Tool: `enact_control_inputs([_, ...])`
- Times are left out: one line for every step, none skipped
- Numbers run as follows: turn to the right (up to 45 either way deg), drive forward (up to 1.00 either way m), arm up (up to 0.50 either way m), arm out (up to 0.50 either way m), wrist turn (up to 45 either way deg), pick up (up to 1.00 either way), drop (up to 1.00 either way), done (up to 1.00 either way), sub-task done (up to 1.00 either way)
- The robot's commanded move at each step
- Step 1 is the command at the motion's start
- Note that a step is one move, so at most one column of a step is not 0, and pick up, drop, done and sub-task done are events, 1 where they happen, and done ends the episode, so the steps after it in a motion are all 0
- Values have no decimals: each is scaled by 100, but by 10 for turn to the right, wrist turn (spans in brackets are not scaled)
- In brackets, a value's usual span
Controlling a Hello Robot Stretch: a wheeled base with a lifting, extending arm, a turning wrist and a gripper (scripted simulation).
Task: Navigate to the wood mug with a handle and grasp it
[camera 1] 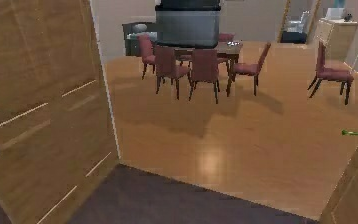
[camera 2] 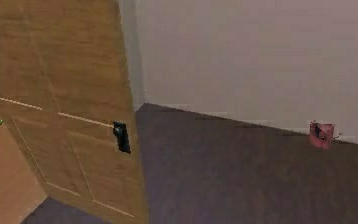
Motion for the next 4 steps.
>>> enact_control_inputs([0,100,0,0,0,0,0,0,0])
enact_control_inputs([0,65,0,0,0,0,0,0,0])
enact_control_inputs([360,0,0,0,0,0,0,0,0])
enact_control_inputs([0,5,0,0,0,0,0,0,0])
